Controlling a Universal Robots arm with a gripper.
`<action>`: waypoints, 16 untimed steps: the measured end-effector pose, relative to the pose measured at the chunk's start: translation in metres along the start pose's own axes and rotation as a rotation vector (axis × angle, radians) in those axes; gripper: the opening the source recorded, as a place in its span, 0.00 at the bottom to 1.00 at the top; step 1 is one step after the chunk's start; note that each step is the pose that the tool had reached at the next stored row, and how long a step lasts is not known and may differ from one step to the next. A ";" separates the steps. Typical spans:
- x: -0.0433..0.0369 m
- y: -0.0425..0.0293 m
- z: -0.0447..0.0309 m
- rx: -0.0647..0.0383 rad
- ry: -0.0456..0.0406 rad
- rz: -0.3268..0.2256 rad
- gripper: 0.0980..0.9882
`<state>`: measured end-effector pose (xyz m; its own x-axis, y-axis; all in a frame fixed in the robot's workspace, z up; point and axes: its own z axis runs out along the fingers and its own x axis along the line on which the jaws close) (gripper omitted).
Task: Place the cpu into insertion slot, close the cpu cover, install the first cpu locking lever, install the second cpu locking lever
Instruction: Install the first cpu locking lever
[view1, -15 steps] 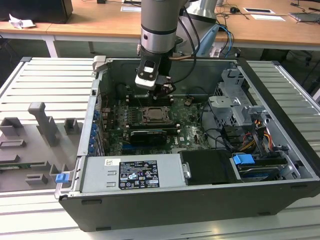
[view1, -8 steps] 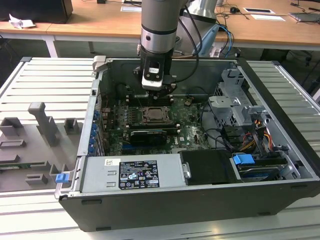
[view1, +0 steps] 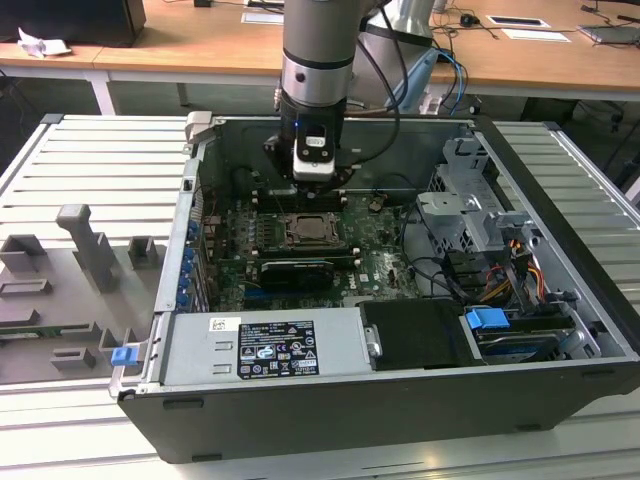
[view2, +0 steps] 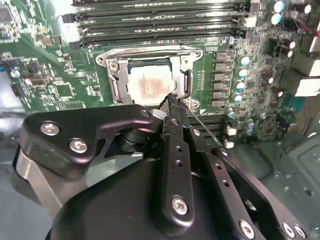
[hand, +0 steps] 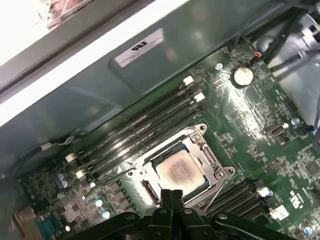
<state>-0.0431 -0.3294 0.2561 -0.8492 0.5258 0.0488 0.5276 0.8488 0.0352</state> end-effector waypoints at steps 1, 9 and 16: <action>0.0000 0.0000 0.0000 0.001 0.0006 -0.018 0.01; -0.0001 -0.0001 0.0018 0.008 -0.0005 -0.217 0.01; -0.0002 -0.0002 0.0038 -0.002 -0.0247 -0.311 0.01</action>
<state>-0.0432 -0.3294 0.2523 -0.9703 0.2417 0.0111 0.2420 0.9692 0.0463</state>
